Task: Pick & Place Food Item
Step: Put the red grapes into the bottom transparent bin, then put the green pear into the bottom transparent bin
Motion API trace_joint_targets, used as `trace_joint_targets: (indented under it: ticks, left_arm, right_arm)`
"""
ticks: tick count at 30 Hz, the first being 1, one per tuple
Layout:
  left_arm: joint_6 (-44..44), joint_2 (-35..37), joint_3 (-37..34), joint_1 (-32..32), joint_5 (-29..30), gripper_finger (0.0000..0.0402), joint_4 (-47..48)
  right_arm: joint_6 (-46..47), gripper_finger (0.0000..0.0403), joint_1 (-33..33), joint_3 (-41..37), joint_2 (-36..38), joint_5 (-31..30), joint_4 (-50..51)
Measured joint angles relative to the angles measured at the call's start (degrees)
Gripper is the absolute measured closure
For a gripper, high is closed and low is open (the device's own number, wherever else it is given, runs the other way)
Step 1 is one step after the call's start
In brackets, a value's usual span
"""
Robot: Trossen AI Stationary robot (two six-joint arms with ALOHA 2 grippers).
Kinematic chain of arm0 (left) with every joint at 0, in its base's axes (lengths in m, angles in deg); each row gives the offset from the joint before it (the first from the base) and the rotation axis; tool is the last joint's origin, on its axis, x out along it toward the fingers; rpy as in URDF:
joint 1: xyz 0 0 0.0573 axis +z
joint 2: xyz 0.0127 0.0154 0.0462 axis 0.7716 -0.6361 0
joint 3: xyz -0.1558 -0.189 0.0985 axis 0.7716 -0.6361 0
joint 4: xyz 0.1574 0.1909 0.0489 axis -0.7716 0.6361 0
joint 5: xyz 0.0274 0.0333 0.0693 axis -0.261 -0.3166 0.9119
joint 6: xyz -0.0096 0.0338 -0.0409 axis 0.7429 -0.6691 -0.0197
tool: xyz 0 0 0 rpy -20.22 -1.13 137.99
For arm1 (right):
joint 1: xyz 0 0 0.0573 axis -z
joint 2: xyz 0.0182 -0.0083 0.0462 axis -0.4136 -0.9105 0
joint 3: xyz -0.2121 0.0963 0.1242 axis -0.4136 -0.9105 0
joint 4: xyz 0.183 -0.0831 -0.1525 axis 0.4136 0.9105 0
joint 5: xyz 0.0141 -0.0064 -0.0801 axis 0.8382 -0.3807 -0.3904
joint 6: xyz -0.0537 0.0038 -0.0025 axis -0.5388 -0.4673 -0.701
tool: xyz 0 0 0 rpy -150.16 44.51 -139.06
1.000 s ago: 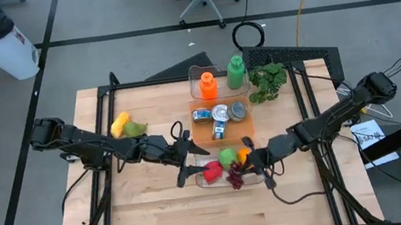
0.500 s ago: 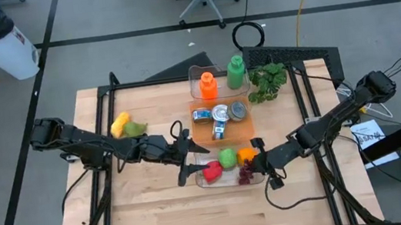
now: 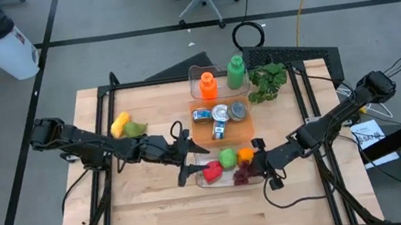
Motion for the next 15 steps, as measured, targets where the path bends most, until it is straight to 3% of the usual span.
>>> trace_joint_targets:
  ticks: [8, 12, 15]
  left_arm:
    - [2.34, 0.64, 0.0, 0.43, 2.68, 0.0146, 1.68]
    - [11.29, 9.46, -0.04, 2.49, 8.09, 0.0146, 16.85]
    - [19.53, 17.85, 0.0, 3.8, 13.81, 0.0146, 34.14]
  right_arm:
    - [0.0, 0.0159, 0.13, 0.0, 0.41, 0.03, 0.06]
    - [1.78, 0.0132, 0.13, 0.0, 3.36, 0.12, 1.18]
    - [3.77, 0.0125, 0.12, 0.0, 7.02, 0.08, 2.04]
